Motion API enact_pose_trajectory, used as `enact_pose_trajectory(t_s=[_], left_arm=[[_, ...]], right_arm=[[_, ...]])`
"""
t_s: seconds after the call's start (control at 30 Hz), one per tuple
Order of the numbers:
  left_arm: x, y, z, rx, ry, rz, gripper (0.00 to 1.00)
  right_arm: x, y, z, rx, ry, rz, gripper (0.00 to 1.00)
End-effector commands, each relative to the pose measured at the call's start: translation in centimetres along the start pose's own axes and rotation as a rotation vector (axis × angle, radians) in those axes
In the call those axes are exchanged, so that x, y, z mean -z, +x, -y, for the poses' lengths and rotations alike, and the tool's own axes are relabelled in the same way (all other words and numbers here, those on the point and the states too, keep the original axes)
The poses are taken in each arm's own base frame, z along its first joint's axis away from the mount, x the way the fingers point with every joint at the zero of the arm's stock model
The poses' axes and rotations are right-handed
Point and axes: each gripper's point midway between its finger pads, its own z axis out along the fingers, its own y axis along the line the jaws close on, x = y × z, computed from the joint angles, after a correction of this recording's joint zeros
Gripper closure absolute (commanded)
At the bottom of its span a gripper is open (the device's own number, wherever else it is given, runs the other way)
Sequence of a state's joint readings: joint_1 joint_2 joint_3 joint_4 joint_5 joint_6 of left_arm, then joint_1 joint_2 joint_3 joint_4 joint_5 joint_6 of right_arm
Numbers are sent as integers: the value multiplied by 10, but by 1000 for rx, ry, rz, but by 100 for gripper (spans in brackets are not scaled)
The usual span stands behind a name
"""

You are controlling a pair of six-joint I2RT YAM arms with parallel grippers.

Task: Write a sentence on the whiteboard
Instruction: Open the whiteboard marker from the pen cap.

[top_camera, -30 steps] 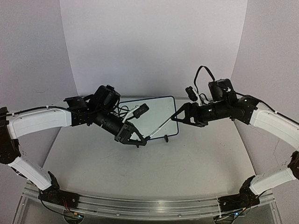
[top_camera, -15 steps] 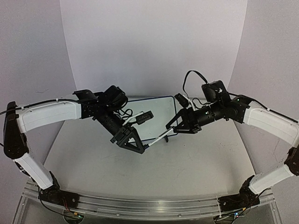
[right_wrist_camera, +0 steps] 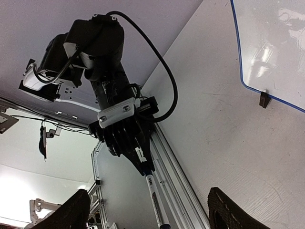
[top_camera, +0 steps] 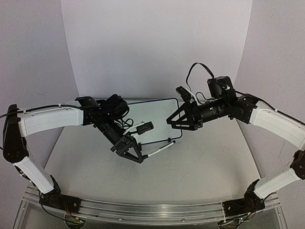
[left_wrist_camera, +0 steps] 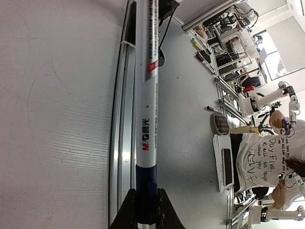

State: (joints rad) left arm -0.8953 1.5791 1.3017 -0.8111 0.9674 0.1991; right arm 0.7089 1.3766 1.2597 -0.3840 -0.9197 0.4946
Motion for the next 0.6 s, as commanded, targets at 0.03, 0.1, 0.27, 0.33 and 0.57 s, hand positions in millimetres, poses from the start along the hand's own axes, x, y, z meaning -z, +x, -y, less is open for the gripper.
enact_pose_trajectory(t_s=[0.03,0.1,0.27,0.33,0.57], left_arm=[[15,-22,16,-83,11,52,100],[16,-21,15,-75,18,42,100],[16,-24,17,-76,38,39,100],[16,-25,18,-78,42,39,100],[13,-21,15,-57,53,7,100]], right_arm=[[-16,23,-6,11,-66,-76,20],[-20,30,-7,15,-76,-99,21],[-27,43,-9,16,-98,-144,24],[-29,45,-8,16,-98,-153,25],[-35,46,-11,27,-117,-174,33]])
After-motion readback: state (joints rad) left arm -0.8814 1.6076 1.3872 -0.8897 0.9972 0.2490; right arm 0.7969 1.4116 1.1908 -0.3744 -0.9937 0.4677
